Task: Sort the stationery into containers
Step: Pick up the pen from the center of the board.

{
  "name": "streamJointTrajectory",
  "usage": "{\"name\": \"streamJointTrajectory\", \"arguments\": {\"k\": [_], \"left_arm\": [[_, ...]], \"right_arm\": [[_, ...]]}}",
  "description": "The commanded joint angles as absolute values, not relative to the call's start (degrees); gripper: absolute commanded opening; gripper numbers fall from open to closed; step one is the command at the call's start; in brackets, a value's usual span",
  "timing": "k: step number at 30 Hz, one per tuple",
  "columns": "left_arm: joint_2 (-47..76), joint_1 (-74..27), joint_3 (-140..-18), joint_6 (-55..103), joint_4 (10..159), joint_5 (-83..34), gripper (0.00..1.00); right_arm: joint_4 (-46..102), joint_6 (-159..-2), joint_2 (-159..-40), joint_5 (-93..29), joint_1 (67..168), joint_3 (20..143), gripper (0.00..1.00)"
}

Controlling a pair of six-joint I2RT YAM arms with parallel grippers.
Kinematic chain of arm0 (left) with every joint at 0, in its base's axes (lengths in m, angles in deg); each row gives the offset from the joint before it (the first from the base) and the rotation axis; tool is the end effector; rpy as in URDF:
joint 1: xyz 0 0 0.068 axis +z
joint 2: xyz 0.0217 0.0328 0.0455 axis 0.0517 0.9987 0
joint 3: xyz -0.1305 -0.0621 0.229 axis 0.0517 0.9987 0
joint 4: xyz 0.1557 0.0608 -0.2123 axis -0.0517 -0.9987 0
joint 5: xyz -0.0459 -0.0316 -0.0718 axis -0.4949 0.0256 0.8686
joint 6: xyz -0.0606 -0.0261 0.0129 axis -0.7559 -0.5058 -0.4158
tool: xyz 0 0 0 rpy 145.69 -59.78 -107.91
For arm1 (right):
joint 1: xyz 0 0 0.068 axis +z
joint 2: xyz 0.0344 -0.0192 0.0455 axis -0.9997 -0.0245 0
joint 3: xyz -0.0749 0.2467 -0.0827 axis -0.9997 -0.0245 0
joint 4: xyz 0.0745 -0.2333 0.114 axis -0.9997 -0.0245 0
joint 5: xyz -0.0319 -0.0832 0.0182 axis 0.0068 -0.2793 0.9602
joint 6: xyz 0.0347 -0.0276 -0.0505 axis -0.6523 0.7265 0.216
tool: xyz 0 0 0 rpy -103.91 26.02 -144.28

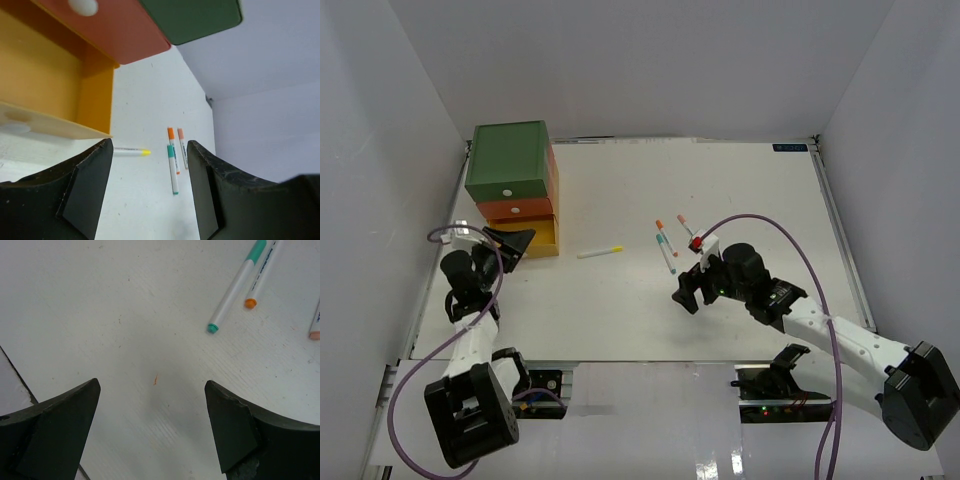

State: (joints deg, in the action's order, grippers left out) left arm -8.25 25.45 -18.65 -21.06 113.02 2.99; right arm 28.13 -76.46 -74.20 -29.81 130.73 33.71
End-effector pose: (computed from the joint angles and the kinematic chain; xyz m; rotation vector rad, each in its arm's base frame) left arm 0.2049 0.0507 0.1803 -0.7504 1.6582 -0.9735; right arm 0.1698 0.1655 0.2034 -0.8163 1.9649 0.6456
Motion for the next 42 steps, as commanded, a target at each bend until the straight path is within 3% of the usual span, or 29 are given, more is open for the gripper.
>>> {"name": "streamJointTrajectory", "arguments": {"k": [1, 11, 24, 32, 42], "left_arm": [[-9.47, 22.14, -28.95, -7.66, 93.53, 5.26, 0.71], [-5.00, 9.85, -47.59, 13.97, 78.46, 3.25, 0.75], [16.44, -14.78, -64.03, 35.06, 67.22, -16.35, 0.75], [31.29, -18.65, -70.62, 41.58, 63.43, -18.91, 0.74], [38.77, -21.46, -70.11, 42.72, 63.69, -22.76, 0.72]], "right_arm": [[26.19, -77.36, -71.94, -28.82, 130.70, 36.93, 0.91], [23.38, -78.42, -69.30, -29.35, 130.70, 37.63, 0.91], [22.93, -78.51, -62.36, -36.29, 130.70, 35.08, 0.91], [24.78, -79.56, -59.90, -39.10, 130.70, 31.13, 0.90], [25.30, -80.61, -56.82, -45.25, 130.70, 28.58, 0.90]]}}
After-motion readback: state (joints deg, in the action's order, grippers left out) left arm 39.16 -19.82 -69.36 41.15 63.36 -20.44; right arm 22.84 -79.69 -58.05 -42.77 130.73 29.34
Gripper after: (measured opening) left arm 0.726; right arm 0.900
